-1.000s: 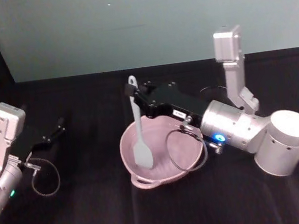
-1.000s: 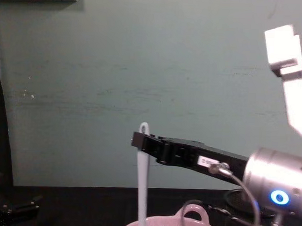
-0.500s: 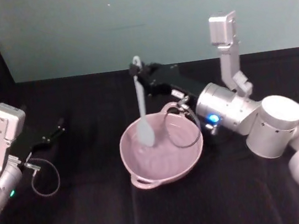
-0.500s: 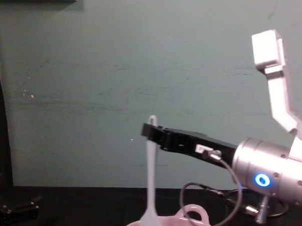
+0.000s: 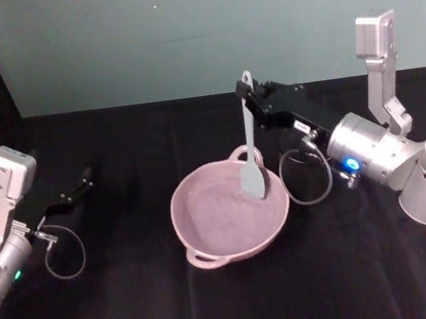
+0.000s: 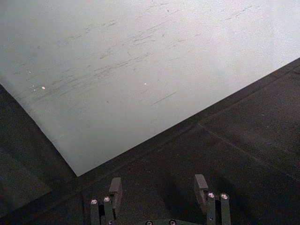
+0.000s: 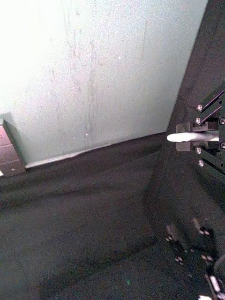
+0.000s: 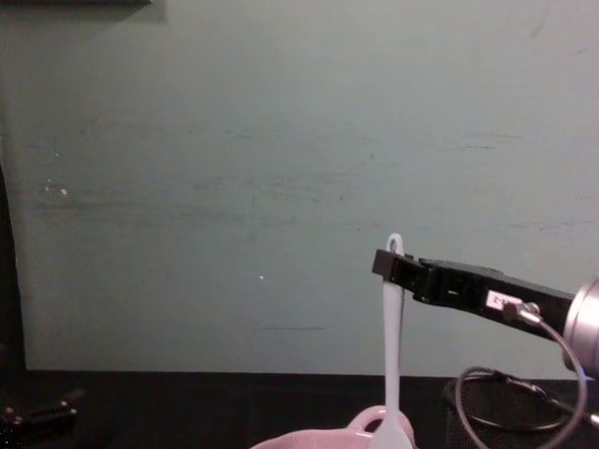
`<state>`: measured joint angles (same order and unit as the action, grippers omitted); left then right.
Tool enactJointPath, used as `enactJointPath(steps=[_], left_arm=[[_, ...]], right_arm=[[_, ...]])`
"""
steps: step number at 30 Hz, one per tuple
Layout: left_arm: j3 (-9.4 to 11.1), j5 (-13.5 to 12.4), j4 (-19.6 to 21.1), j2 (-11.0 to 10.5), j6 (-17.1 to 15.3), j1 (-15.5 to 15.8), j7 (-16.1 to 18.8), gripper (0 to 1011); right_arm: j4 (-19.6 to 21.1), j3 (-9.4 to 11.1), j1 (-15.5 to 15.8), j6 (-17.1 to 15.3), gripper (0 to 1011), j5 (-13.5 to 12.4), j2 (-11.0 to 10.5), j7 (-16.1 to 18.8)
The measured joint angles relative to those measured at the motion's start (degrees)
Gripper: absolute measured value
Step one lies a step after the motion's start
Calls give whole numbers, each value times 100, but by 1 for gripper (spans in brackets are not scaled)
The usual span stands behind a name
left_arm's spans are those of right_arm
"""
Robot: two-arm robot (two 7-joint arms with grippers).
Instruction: Use the one hand to pick up the spoon and stir the clear water in the bowl.
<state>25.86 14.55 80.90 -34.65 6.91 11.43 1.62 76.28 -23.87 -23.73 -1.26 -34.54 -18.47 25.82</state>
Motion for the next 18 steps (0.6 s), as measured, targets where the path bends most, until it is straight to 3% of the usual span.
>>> enactJointPath(steps=[4, 11, 18], left_arm=[[0, 0, 0, 0, 0, 0, 0, 1011], [0, 0, 0, 0, 0, 0, 0, 1011], [0, 0, 0, 0, 0, 0, 0, 1011]], right_arm=[[298, -69, 187, -74, 110, 32, -106, 48], [773, -381, 419, -112, 110, 153, -138, 188], [672, -615, 289, -87, 110, 245, 75, 250]])
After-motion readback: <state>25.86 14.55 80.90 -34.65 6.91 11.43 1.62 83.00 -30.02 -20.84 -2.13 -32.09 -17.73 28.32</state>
